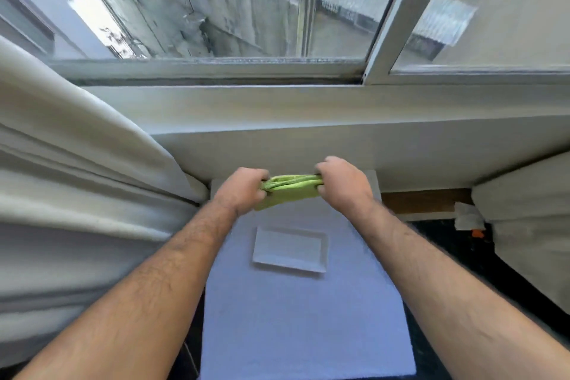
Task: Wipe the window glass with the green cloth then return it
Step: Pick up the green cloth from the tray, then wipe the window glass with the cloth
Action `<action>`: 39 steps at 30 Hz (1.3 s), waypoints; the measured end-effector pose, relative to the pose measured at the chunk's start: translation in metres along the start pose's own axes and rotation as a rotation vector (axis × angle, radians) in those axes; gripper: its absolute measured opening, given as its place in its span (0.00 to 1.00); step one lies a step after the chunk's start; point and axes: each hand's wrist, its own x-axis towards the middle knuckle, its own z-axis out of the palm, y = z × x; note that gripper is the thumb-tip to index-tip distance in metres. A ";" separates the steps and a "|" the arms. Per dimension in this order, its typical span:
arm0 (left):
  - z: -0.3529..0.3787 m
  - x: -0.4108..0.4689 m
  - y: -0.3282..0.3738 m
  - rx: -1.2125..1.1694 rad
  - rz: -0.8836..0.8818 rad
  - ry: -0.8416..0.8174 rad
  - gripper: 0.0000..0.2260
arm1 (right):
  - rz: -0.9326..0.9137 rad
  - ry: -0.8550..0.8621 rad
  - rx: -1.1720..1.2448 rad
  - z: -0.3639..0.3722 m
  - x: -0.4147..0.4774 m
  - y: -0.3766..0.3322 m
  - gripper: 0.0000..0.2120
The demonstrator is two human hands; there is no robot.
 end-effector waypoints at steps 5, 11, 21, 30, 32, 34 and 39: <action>-0.149 -0.032 0.044 -0.122 0.060 0.196 0.08 | -0.073 0.198 0.003 -0.150 -0.015 -0.036 0.11; -0.310 -0.084 0.099 -0.281 0.188 0.383 0.12 | -0.160 0.409 0.048 -0.312 -0.054 -0.085 0.09; -0.505 -0.198 0.190 -0.473 0.328 0.898 0.20 | -0.296 0.791 0.068 -0.512 -0.137 -0.154 0.12; -0.617 -0.267 0.249 -0.226 0.390 1.459 0.21 | -0.461 0.988 0.131 -0.607 -0.174 -0.203 0.11; -0.634 -0.273 0.256 -0.132 0.354 1.547 0.20 | -0.523 0.938 0.049 -0.614 -0.177 -0.209 0.13; -0.647 -0.277 0.262 -0.062 0.332 1.593 0.17 | -0.545 0.981 -0.032 -0.624 -0.175 -0.205 0.18; -0.680 -0.274 0.271 0.274 0.263 1.694 0.10 | -0.345 1.341 -0.172 -0.680 -0.160 -0.158 0.34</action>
